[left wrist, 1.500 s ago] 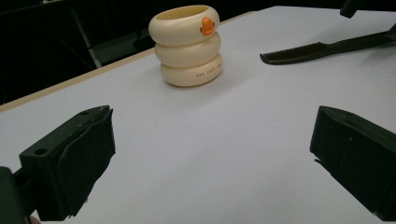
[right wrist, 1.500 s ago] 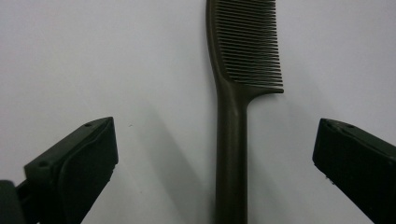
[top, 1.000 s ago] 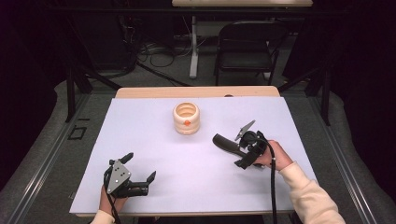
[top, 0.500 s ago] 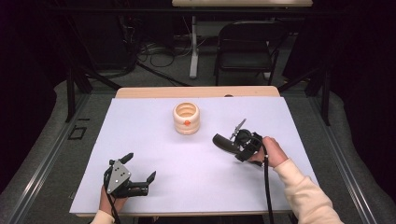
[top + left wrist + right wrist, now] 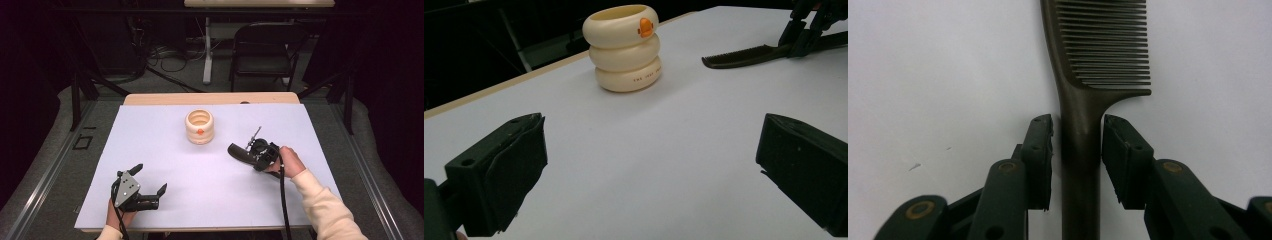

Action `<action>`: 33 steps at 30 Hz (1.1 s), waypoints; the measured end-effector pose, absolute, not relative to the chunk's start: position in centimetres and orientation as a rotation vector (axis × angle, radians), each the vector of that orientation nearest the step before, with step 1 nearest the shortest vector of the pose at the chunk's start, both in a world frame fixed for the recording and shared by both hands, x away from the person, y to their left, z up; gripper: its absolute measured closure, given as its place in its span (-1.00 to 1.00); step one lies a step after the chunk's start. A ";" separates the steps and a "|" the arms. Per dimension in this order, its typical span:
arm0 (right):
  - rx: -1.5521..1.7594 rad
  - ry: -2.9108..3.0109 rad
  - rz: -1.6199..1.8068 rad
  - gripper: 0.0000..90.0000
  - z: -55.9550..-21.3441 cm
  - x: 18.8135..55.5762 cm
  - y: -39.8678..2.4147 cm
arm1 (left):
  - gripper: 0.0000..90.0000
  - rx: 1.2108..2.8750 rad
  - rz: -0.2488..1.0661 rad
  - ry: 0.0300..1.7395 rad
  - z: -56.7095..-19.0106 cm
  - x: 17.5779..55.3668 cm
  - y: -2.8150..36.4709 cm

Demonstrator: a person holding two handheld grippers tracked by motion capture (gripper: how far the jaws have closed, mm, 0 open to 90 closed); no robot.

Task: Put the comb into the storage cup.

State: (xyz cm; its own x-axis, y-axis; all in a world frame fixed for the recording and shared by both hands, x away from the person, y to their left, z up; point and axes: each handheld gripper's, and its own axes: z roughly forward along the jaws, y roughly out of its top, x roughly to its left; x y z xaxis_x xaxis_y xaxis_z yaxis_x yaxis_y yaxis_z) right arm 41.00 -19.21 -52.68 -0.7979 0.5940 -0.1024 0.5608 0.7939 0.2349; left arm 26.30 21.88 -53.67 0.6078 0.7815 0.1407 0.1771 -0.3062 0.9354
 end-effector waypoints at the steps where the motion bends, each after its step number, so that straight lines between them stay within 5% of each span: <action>1: 0.923 2.821 0.281 0.49 -52.7 41.0 -19.2 | -1.00 1.814 0.741 0.777 -53.7 26.3 21.9; 33: 0.925 2.772 0.444 0.61 -51.0 40.1 -20.4 | -1.00 1.811 0.740 0.783 -53.7 26.3 21.9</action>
